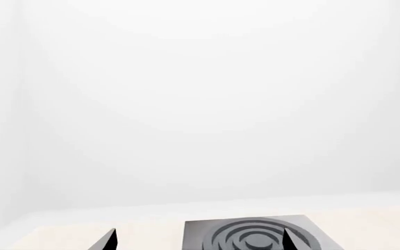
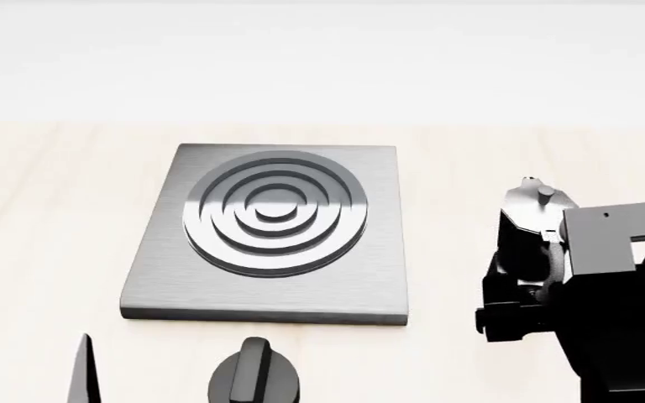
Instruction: Put both moka pots on the stove.
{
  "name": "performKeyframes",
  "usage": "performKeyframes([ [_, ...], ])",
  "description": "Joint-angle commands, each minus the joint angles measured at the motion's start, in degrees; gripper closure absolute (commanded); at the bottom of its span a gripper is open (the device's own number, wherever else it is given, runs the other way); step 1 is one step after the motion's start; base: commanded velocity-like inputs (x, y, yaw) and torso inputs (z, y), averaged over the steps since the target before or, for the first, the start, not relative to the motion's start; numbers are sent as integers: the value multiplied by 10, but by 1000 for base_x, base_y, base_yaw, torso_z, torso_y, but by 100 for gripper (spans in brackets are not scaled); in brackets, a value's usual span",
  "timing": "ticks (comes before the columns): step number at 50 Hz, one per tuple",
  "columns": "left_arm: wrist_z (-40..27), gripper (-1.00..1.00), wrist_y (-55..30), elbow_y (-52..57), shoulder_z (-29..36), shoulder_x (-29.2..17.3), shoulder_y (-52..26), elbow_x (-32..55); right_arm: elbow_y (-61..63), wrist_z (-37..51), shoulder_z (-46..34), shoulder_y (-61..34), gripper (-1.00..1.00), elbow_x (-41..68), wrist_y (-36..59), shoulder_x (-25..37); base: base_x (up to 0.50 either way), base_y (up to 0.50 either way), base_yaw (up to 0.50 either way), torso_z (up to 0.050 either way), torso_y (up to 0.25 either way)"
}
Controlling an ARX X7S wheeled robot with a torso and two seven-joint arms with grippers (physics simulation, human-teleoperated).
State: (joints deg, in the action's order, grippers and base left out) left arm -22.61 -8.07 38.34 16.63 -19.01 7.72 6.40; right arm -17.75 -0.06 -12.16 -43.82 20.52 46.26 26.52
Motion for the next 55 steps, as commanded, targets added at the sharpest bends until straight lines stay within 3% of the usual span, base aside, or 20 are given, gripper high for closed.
performKeyframes([
  [1,-3,-100,-1,-1,4,-1,-2,0,-20,-2,-4,5,-100,-4,-16,-2,0,0,0,0,0],
  [25,-7,-100,11,-12,8,-6,-2,2,-56,2,-4,-3,-100,-13,-49,-8,0,0,0,0,0],
  [26,-7,-100,11,-12,8,-6,-2,2,-51,1,-3,-1,100,-10,-46,-8,0,0,0,0,0],
  [44,-14,-100,-11,9,13,-9,-5,2,-29,4,-3,7,100,-6,-42,-7,0,0,0,0,0],
  [55,-15,-100,-7,3,13,-11,-7,5,52,19,11,13,100,3,-51,-3,0,0,0,0,0],
])
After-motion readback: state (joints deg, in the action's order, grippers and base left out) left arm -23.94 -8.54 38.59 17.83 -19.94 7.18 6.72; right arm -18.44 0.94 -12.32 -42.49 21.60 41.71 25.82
